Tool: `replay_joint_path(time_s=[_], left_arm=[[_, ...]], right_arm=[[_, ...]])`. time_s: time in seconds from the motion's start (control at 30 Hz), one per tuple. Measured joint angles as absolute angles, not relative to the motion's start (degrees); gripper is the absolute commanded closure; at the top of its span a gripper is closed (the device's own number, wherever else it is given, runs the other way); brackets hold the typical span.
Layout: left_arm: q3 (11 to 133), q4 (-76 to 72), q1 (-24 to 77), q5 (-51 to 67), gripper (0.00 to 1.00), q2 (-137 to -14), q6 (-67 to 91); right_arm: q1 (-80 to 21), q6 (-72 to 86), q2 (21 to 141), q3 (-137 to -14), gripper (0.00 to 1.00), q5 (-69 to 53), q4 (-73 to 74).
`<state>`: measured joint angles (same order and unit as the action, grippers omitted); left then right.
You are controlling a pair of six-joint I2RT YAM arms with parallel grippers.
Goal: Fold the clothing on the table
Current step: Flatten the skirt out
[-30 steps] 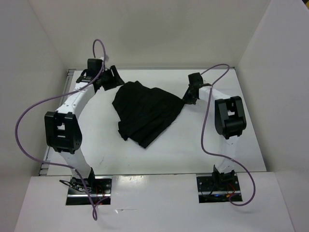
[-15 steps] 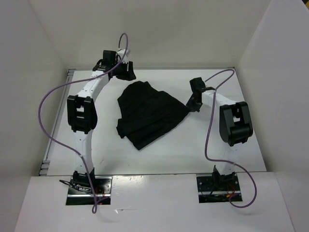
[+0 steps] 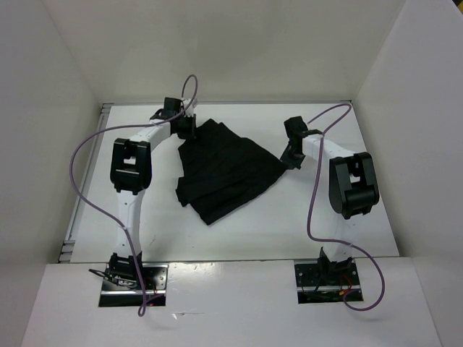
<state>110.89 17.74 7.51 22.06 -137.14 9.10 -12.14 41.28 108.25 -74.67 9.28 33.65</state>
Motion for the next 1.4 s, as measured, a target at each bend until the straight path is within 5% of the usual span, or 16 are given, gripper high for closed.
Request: replay_joint_path(time_s=[0.57,0.6,0.67,0.83,0.93,1.1,1.4], left_arm=[[70.28,18.5,15.51,10.48,1.0,-108.75,14.81],[68.75,20.1,15.73,10.24,0.93,-106.8,15.35],[67.05,22.74,15.79,9.82,0.53,-103.33,16.08],[71.85,25.12,15.79,8.82,0.33,-100.31,17.96],[76.29,23.59,15.46,9.52,0.33,-100.31,18.31],[78.54,17.93,13.82,14.46,0.56,-102.32,18.28],[83.59,15.27,12.73,19.51,0.5,-115.04,17.93]], right_arm=[[-12.23,38.61,108.2,-76.84,1.0,9.65,34.57],[-12.23,38.44,108.2,-76.9,1.0,9.63,34.5],[-12.23,37.98,108.2,-76.9,1.0,9.58,34.59],[-12.23,37.19,108.2,-76.93,1.0,9.39,34.59],[-12.23,36.95,108.2,-76.95,1.0,9.32,34.61],[-12.23,36.69,108.2,-76.95,1.0,9.23,34.61],[-12.23,36.53,108.2,-76.95,1.0,9.34,34.63]])
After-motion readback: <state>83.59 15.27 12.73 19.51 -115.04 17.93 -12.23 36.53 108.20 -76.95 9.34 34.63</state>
